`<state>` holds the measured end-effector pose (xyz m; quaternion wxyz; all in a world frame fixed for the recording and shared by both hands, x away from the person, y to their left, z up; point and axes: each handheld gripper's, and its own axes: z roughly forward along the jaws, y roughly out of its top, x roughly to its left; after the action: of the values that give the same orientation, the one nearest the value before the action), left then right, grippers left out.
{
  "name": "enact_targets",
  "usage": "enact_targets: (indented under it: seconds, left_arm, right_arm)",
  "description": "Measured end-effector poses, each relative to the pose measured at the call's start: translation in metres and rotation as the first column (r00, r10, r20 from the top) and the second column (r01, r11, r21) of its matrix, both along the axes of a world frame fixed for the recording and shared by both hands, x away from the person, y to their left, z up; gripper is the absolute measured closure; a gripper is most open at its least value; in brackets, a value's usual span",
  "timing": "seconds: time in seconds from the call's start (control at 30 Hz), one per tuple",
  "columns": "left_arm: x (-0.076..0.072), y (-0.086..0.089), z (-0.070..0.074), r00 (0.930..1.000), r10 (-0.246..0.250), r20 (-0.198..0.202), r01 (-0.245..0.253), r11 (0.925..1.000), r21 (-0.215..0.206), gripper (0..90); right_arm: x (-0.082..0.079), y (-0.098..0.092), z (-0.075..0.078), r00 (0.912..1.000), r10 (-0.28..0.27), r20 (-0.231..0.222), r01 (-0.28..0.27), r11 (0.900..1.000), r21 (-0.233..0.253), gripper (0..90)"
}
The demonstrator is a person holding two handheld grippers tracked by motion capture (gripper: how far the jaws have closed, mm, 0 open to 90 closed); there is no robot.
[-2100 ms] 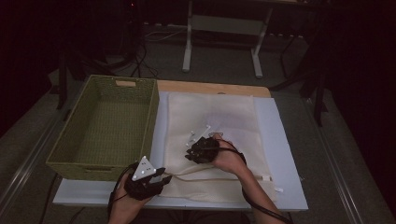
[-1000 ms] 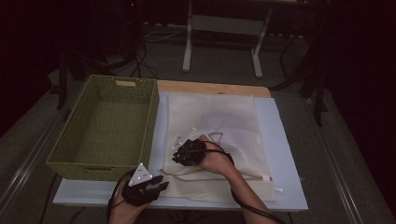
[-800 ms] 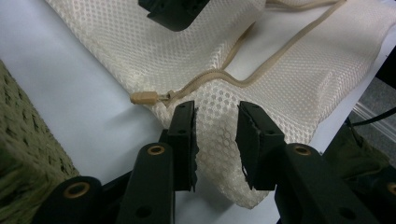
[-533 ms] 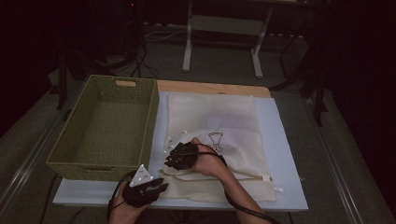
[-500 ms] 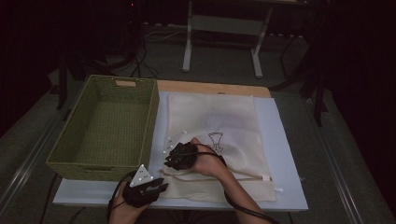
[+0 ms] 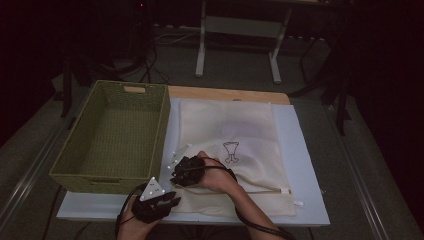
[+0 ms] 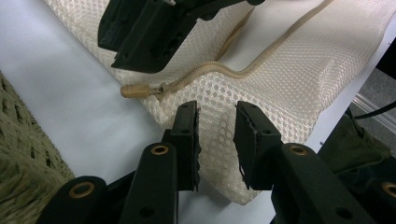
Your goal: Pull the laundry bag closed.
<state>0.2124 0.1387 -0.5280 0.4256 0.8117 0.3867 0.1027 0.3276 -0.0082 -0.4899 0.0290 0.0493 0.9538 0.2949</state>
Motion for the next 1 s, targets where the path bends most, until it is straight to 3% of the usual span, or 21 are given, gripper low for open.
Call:
enact_targets:
  seconds: [0.27, 0.4, 0.47, 0.63, 1.0]
  left_arm:
    - [0.0, 0.0, 0.0, 1.0, 0.0, 0.0, 0.0, 1.0, 0.003, 70.2]
    - [0.0, 0.0, 0.0, 1.0, 0.0, 0.0, 0.0, 1.0, 0.001, 70.2]
    - [-0.001, 0.0, 0.0, 1.0, 0.0, 0.001, 0.0, 1.0, 0.003, 70.2]
    - [0.0, -0.001, -0.002, 1.0, -0.005, -0.005, 0.005, 0.9999, 0.012, 70.2]
    - [0.002, -0.004, -0.005, 0.9999, -0.002, -0.017, 0.003, 0.9995, 0.03, 70.3]
  right_arm:
    - [-0.003, 0.013, -0.005, 0.9995, 0.018, -0.025, -0.018, 1.0, -0.019, 72.2]
    - [-0.001, 0.017, -0.011, 0.9981, 0.015, -0.059, -0.017, 0.999, -0.039, 70.2]
    - [-0.001, 0.018, -0.013, 0.9976, 0.012, -0.068, -0.015, 0.999, -0.047, 74.1]
    - [-0.003, 0.015, -0.006, 0.9982, 0.017, -0.058, -0.018, 0.999, -0.031, 79.4]
    - [-0.007, 0.002, 0.003, 0.9981, 0.024, -0.057, -0.026, 0.999, -0.044, 79.5]
